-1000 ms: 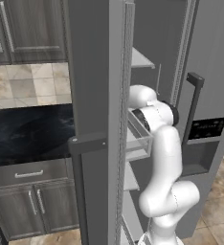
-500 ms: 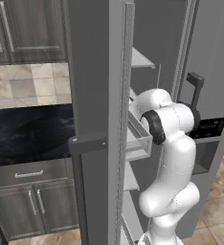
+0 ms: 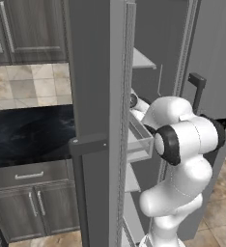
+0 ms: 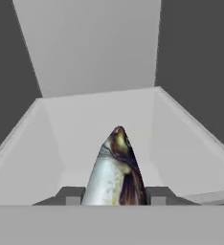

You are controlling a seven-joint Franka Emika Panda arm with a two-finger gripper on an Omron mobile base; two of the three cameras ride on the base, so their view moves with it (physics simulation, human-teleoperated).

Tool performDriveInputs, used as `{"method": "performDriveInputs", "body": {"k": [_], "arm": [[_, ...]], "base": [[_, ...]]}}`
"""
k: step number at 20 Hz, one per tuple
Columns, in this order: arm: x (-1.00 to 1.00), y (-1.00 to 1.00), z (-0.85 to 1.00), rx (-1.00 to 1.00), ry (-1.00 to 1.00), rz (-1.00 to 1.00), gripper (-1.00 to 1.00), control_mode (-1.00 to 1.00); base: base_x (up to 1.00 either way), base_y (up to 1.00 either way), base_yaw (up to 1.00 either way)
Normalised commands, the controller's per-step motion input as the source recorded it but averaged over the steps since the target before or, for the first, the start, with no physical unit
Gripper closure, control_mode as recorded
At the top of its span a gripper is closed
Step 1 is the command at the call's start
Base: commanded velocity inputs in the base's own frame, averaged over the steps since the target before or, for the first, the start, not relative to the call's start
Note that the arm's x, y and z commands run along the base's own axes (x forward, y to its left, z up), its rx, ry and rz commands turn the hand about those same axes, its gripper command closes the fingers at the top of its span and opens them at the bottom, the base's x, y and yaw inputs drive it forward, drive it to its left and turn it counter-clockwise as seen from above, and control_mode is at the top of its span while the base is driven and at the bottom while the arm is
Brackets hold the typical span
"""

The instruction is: Take the fish out of the fridge, briefly rinse it in the sink, and place it on the tray next to the sink.

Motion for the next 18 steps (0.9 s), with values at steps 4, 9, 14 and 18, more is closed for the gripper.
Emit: {"method": "performDriveInputs", "body": {"k": [4, 9, 14, 18], "arm": [[-0.75, -0.01, 1.0, 0.09, 0.0, -0.16, 1.0, -1.0], [-0.66, -0.02, 1.0, 0.1, 0.0, -0.2, 1.0, -1.0], [-0.36, 0.0, 1.0, 0.07, 0.05, -0.22, 1.0, -1.0], [-0.52, 0.0, 1.0, 0.09, 0.14, -0.17, 1.0, -1.0]], "base": [[0.0, 0.0, 0.0], [0.0, 0.0, 0.0], [0.0, 0.0, 0.0], [0.0, 0.0, 0.0]]}}
